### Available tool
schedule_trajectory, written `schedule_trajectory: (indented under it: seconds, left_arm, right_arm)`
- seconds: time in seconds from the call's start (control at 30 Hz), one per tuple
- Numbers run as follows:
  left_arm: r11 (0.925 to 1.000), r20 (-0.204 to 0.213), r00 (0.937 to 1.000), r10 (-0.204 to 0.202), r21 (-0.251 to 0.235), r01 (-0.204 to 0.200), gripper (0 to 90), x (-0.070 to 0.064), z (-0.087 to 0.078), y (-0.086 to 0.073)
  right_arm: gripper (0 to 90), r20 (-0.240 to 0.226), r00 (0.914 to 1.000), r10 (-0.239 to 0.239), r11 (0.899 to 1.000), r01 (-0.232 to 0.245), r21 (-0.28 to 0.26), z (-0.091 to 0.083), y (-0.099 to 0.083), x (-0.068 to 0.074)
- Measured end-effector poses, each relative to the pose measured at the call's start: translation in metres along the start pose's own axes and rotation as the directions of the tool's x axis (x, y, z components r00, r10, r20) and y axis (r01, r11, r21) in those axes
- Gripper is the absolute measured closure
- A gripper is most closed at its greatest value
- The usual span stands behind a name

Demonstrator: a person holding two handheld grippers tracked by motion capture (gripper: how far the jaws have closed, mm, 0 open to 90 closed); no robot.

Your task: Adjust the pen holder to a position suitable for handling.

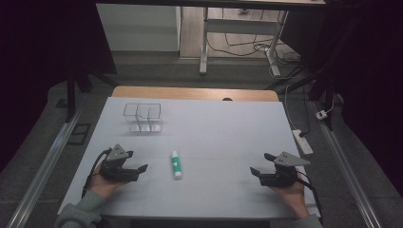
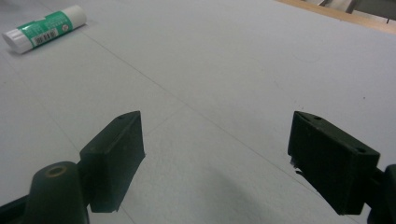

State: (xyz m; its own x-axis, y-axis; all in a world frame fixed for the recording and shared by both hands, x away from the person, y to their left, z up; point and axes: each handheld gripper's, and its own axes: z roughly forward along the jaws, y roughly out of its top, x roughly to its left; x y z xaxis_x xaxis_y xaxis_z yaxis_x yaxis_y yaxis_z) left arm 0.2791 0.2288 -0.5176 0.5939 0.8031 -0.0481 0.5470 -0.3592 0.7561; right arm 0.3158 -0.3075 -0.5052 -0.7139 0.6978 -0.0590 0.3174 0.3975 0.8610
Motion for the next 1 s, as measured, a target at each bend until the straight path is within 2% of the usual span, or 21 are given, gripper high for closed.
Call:
schedule_trajectory:
  seconds: [0.13, 0.6, 0.8, 0.9, 1.0]
  left_arm:
    - [1.0, 0.001, 1.0, 0.003, 0.008, -0.003, 19.6, -0.0003, 0.0014, -0.0002]
    - [0.9999, 0.011, 0.9999, 0.003, 0.014, -0.003, 19.7, 0.0018, 0.0028, -0.0002]
    - [0.9998, -0.012, 0.9999, 0.0, 0.018, 0.0, 20.3, 0.0036, 0.0056, 0.0014]
    - [0.9998, -0.011, 0.9999, -0.001, 0.018, 0.001, 20.4, 0.0043, 0.0058, 0.0021]
    - [0.9999, -0.012, 0.9999, 0.004, 0.015, -0.003, 20.5, 0.0066, 0.0051, 0.0054]
  right_arm:
    - [18.7, -0.004, 1.0, 0.004, 1.0, -0.004, -0.014, -0.0022, 0.0005, 0.0004]
    - [19.7, 0.004, 1.0, -0.003, 1.0, 0.003, 0.008, -0.0008, -0.0013, 0.0022]
    - [19.7, 0.005, 1.0, -0.003, 1.0, 0.003, 0.005, -0.0008, -0.0017, 0.0024]
    - [19.7, -0.015, 0.9994, 0.032, 0.999, -0.032, -0.005, -0.0006, -0.0015, 0.0011]
    - [19.9, -0.01, 0.9993, 0.035, 0.999, -0.035, -0.004, -0.0003, -0.0017, -0.0001]
